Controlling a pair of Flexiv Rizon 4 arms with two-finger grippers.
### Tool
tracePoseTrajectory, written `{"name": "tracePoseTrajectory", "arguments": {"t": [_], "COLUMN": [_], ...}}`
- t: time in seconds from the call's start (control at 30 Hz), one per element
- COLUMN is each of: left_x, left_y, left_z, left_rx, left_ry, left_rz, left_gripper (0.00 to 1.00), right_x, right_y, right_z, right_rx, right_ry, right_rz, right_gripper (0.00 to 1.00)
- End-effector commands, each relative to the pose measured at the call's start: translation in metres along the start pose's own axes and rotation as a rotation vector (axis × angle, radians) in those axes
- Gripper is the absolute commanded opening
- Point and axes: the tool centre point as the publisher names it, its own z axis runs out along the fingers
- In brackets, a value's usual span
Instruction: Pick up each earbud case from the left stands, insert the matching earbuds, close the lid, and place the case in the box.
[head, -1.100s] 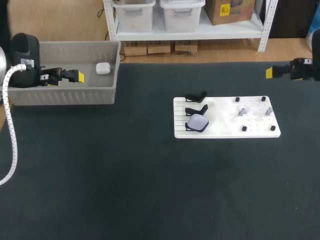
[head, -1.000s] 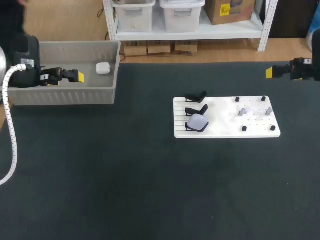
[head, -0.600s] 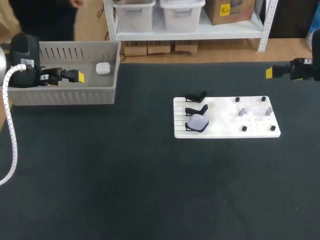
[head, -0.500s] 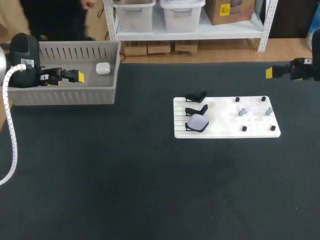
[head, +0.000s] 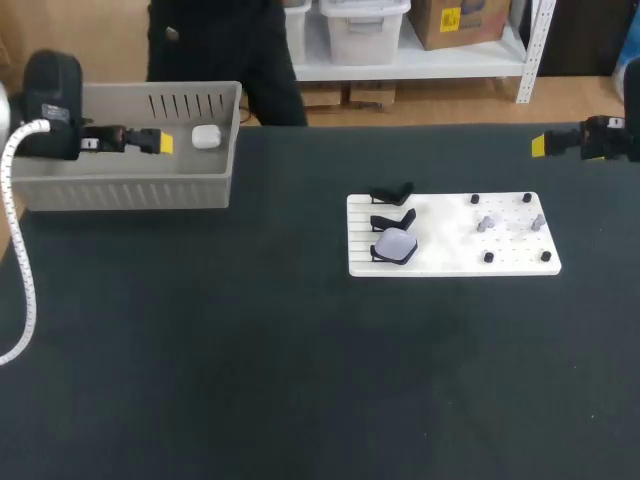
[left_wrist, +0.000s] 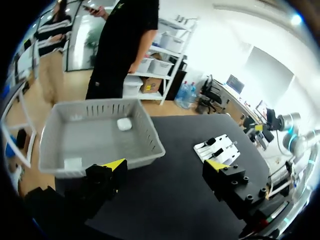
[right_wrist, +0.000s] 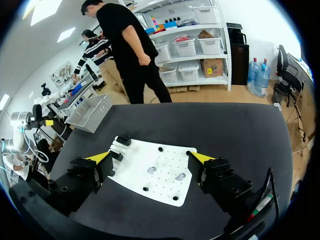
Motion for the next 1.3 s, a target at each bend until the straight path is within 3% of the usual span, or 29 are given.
{"name": "tracePoseTrajectory", "arguments": {"t": [0.03,0.5,0.9,1.1,1.3], "left_x": [0.002,-0.018,-0.019,-0.011,-0.009], "left_y": [0.003,-0.026,-0.041,-0.057,-0.062], "left_z": [-0.004,0.003,0.009,0.025,0.033], "left_rx": [0.239,0.362,0.444,0.461,0.436], "left_ry": [-0.114,-0.157,-0.163,-0.125,-0.099], "left_rz": [0.114,0.537,0.744,0.861,0.867], "left_gripper": [1.00,1.00,1.00,1.00,1.00], "right_x": [0.000,0.000,0.000,0.000,0.000], "right_y": [-0.001,-0.001,-0.001,-0.001,-0.001], "right_z": [0.001,0.001,0.001,0.001,0.001], "right_rx": [-0.003,-0.003,-0.003,-0.003,-0.003], "right_ry": [0.000,0.000,0.000,0.000,0.000], "right_rz": [-0.001,-0.001,-0.001,-0.001,-0.001], "right_gripper": [1.00,1.00,1.00,1.00,1.00]}}
